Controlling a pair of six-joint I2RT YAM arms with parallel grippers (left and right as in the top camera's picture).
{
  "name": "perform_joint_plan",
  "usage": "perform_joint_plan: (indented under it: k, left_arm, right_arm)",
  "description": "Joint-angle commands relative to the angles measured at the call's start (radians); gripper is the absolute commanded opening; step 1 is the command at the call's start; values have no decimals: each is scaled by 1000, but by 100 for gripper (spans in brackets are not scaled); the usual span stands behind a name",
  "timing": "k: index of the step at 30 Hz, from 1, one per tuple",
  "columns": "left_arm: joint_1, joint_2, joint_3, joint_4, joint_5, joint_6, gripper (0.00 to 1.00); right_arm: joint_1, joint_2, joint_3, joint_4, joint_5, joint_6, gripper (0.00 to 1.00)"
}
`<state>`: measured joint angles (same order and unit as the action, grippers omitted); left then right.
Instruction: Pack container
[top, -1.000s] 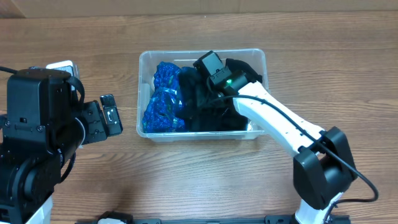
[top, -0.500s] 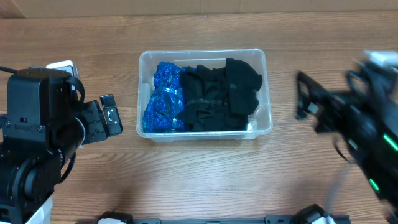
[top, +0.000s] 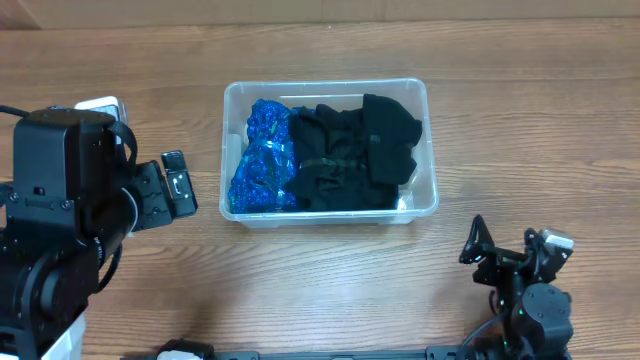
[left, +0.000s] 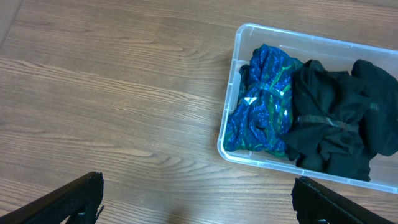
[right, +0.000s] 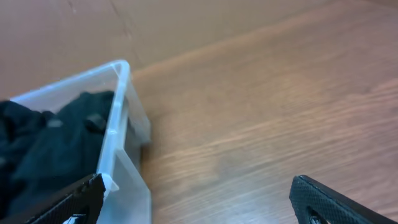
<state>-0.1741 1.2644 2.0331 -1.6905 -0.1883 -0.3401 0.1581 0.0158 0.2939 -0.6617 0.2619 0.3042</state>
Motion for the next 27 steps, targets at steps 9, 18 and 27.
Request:
perform_joint_plan:
  k: [9, 18, 27]
  left_arm:
    - [8, -1, 0, 2, -10, 4, 100]
    - [8, -1, 0, 1, -10, 4, 100]
    - [216, -251, -274, 257, 60, 21, 100]
  right_arm:
    - [-3, -13, -142, 108, -32, 75, 100]
    - [-3, -13, -142, 108, -32, 75, 100]
    - [-3, -13, -142, 108, -32, 74, 100]
